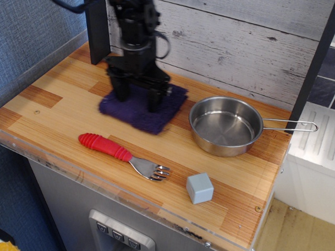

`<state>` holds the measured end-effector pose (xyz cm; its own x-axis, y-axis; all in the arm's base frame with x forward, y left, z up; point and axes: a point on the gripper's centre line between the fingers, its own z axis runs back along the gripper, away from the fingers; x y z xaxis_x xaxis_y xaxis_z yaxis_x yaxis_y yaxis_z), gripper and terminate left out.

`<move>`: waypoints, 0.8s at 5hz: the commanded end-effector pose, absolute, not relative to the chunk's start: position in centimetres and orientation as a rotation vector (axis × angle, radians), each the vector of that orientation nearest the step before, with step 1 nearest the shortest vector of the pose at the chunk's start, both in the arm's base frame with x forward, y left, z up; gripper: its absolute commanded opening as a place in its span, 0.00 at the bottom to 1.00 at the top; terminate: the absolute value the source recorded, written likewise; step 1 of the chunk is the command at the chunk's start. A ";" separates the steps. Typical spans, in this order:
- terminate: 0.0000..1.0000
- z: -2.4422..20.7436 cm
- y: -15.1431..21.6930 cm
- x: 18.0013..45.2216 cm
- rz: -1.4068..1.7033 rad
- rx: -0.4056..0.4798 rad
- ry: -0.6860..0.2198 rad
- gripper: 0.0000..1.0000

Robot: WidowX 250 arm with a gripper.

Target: Move purple cloth to lower left corner of the table.

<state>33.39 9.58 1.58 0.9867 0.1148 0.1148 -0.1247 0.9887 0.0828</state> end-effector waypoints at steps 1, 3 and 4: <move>0.00 3.2 14.1 30.6 0.252 0.141 -0.121 1.00; 0.00 3.5 17.7 28.4 0.354 0.164 -0.113 1.00; 0.00 4.0 18.3 27.3 0.393 0.180 -0.109 1.00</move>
